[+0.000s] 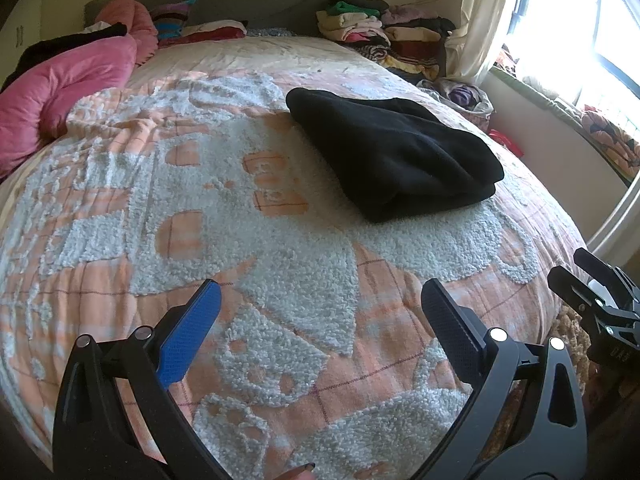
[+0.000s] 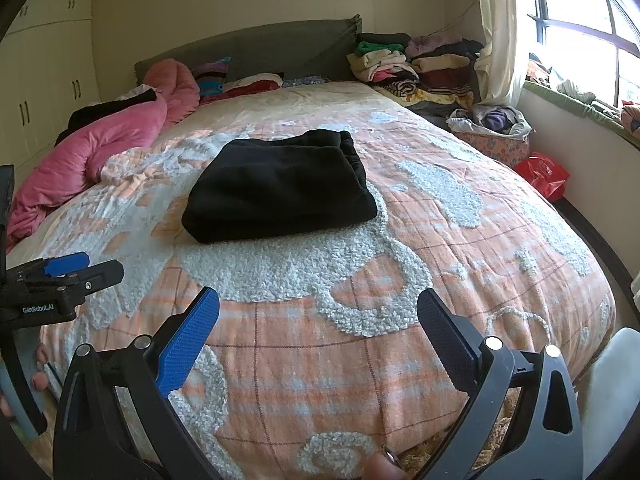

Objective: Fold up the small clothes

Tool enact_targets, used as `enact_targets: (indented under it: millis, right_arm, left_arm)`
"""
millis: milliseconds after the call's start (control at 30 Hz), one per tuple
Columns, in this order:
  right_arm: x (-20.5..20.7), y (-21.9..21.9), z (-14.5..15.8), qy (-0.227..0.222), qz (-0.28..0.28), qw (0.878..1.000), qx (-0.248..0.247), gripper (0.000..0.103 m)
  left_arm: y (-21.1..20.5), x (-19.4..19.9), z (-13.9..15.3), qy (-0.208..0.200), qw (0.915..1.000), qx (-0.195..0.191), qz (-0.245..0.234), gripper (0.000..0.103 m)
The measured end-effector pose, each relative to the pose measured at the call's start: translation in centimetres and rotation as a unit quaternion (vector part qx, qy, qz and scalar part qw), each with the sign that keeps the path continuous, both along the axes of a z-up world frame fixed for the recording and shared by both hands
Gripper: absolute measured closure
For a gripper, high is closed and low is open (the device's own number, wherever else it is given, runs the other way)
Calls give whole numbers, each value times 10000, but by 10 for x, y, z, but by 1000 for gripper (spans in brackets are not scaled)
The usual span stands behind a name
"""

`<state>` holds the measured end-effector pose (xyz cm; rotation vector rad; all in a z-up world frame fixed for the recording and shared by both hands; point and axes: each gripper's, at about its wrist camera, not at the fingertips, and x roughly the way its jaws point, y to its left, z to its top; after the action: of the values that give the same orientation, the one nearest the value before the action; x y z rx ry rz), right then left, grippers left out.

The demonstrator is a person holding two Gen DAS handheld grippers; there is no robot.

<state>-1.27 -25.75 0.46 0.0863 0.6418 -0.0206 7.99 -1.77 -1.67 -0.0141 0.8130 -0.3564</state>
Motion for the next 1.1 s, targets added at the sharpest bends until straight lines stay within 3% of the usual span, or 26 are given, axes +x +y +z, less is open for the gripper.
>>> enact_targets:
  millis: [1100]
  right_arm:
    - [0,1,-2,21,-11,10000,2,4]
  left_arm:
    - [0,0,0,23,9998,118,158,9]
